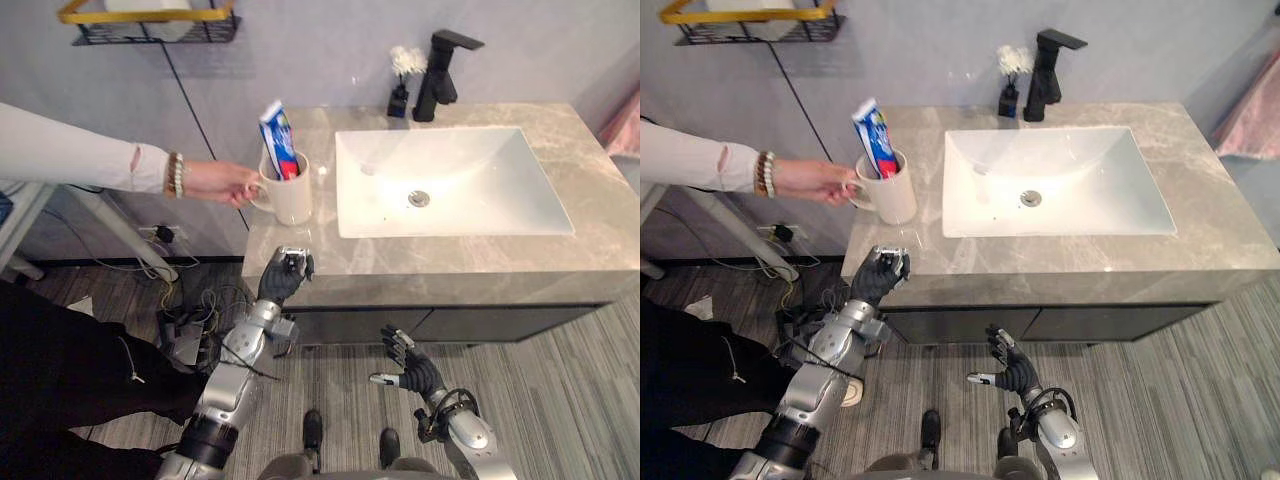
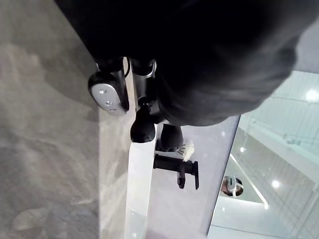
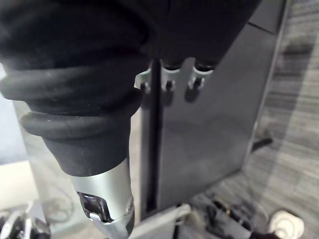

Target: Organize washtable

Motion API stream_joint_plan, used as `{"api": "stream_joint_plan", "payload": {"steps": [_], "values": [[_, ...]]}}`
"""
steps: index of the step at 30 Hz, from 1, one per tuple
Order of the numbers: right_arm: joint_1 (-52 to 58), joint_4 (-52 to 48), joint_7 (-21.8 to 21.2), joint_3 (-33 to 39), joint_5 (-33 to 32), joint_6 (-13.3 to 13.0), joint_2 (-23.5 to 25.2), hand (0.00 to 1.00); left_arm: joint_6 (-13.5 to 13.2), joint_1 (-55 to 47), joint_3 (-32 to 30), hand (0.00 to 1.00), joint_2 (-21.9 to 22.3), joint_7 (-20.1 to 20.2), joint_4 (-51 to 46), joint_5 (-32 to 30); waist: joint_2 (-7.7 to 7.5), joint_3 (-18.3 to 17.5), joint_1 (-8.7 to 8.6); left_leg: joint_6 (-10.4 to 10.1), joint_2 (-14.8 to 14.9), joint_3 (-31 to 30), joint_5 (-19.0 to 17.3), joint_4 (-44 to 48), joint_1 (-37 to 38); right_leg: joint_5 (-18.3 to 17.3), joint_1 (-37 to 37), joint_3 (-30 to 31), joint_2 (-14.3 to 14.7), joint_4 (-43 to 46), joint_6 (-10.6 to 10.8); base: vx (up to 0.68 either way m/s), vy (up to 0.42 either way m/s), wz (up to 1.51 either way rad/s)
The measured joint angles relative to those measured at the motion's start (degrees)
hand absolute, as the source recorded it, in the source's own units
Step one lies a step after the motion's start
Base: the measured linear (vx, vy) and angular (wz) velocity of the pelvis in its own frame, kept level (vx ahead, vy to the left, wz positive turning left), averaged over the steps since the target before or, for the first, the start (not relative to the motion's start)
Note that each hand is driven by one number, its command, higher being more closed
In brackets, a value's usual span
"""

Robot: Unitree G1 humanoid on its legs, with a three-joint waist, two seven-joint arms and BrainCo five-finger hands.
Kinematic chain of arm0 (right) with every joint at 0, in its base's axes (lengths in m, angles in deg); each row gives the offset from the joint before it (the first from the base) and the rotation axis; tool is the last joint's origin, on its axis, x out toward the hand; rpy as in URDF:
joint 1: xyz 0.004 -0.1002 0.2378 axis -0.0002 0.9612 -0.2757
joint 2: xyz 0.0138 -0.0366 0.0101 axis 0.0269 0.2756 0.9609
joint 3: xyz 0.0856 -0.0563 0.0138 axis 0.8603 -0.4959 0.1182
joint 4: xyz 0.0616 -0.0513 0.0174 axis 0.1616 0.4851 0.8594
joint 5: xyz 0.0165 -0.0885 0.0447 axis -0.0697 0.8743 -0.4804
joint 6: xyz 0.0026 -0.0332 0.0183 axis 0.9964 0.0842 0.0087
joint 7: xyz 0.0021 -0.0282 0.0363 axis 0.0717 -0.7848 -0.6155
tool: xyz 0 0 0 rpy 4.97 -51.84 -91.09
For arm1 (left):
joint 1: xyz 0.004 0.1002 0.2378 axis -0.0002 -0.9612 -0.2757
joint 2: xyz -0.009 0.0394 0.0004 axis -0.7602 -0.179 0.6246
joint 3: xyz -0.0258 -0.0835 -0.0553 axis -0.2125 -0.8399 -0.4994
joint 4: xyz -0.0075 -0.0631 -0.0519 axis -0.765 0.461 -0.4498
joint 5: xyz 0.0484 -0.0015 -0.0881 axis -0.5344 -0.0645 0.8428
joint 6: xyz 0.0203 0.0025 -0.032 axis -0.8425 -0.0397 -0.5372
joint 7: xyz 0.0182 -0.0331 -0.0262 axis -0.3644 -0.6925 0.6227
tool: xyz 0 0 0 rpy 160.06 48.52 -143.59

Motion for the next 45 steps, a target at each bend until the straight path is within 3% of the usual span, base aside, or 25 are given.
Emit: {"api": "stream_joint_plan", "payload": {"steps": [4, 18, 28, 45], "values": [[0.3, -0.02, -0.21, 0.44, 0.0, 0.22, 0.09, 0.0, 1.84, -6.19, -0.25, 1.0, 0.03, 1.59, -1.84, 1.12, -0.24, -0.24, -0.01, 0.11, -0.24, -1.38, 0.31, 0.08, 0.16, -0.59, 0.41, -1.5, -0.15, 0.77, -0.09, 0.03, -0.006, 0.19], [0.37, -0.02, -1.33, 0.23, 0.05, 0.66, 1.82, 0.0, 1.82, -11.43, -1.74, 1.0, 0.1, 3.65, -9.23, 2.3, -0.27, -2.14, -0.13, -0.19, -0.67, -2.76, 0.24, -0.01, 1.41, -2.34, 1.41, -2.94, -0.54, 2.48, -0.6, 0.0, -0.003, 0.05], [0.73, -0.01, -1.32, 0.14, 0.57, 0.71, 2.28, 0.0, 1.77, -10.92, -1.74, 1.0, 0.77, 3.18, -10.5, 1.42, -0.37, -3.23, -0.19, -0.17, -0.61, -2.63, 0.25, 0.02, 1.41, -2.32, 1.37, -2.84, -0.51, 2.32, -0.59, 0.0, 0.0, 0.0], [0.57, 0.61, -1.19, 0.57, 1.39, 0.78, 1.6, 0.0, 1.8, -0.4, 0.27, 1.0, -1.28, 0.95, -9.34, -0.97, -1.13, -3.34, -0.24, -0.24, 0.78, -0.14, 0.21, 0.31, -0.15, -1.01, -0.78, -0.12, 0.67, 0.99, -0.74, 0.01, -0.01, -0.08]]}}
